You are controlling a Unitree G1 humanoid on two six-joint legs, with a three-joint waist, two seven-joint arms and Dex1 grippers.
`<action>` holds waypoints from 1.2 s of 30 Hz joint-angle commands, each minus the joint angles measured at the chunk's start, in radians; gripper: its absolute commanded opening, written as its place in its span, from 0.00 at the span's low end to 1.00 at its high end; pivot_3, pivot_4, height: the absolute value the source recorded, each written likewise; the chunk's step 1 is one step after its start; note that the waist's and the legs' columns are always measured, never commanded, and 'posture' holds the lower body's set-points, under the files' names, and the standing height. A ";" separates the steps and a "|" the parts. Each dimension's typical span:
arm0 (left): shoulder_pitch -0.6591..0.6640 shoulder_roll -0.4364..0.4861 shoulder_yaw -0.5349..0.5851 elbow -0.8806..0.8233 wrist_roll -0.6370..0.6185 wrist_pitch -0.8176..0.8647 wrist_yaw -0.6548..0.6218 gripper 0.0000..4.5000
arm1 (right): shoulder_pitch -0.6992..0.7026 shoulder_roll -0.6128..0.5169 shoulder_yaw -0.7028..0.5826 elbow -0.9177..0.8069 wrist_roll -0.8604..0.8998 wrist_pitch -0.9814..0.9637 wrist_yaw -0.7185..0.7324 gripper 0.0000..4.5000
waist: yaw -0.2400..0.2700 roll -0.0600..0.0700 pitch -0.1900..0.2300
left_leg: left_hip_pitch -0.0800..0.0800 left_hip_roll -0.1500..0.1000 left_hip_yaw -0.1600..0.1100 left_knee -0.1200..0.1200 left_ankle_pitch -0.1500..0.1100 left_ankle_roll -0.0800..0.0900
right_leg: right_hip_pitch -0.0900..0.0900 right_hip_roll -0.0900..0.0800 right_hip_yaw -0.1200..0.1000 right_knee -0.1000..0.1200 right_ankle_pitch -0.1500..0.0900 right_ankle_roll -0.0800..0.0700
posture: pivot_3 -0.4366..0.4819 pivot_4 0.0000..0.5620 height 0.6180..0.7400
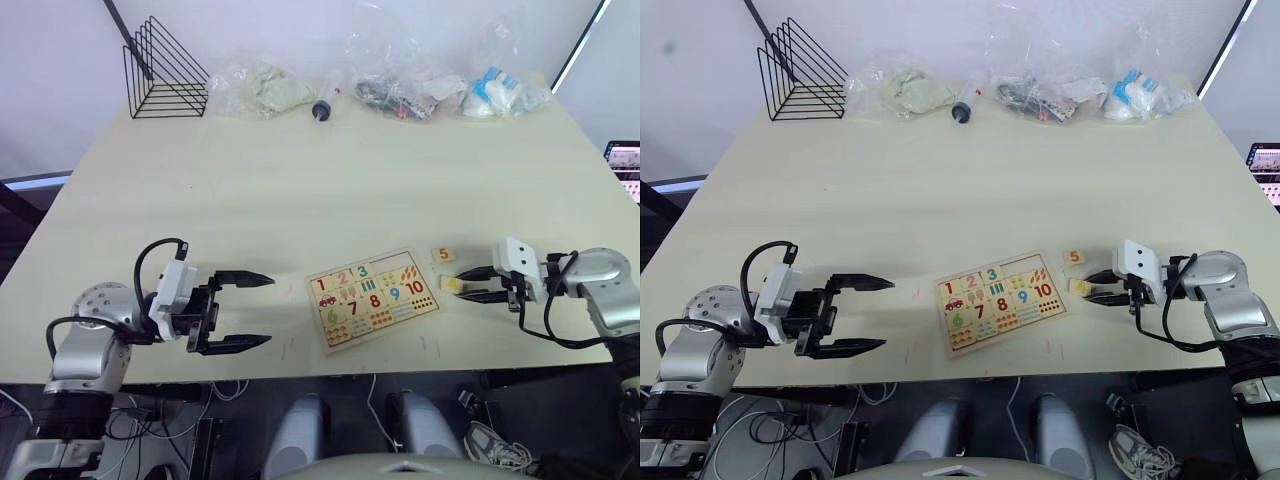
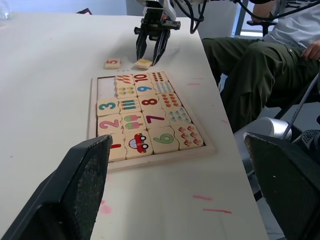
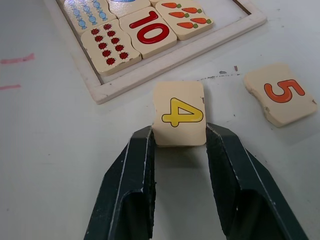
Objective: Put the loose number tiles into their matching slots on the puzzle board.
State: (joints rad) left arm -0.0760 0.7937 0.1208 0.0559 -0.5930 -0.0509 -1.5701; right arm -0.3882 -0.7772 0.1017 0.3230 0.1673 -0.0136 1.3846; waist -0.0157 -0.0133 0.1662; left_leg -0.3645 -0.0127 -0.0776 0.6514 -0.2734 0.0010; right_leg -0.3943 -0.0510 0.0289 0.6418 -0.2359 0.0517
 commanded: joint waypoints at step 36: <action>0.262 -0.097 0.138 -0.210 -0.015 -0.009 0.217 1.00 | -0.566 0.109 0.437 -0.291 -0.263 0.471 0.073 0.21 | 0.000 0.001 0.001 | -0.005 0.000 -0.009 -0.001 0.000 0.000 | -0.004 -0.002 -0.004 -0.001 0.000 0.000 | 0.48 0.27 1.00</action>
State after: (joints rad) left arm 0.1872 0.6860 0.2396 -0.1306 -0.5922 -0.0508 -1.3455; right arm -0.9179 -0.6778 0.5343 0.0404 -0.0738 0.4425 1.4544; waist -0.0156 -0.0125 0.1672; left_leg -0.3695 -0.0131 -0.0871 0.6507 -0.2734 0.0007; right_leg -0.3983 -0.0534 0.0247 0.6407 -0.2359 0.0514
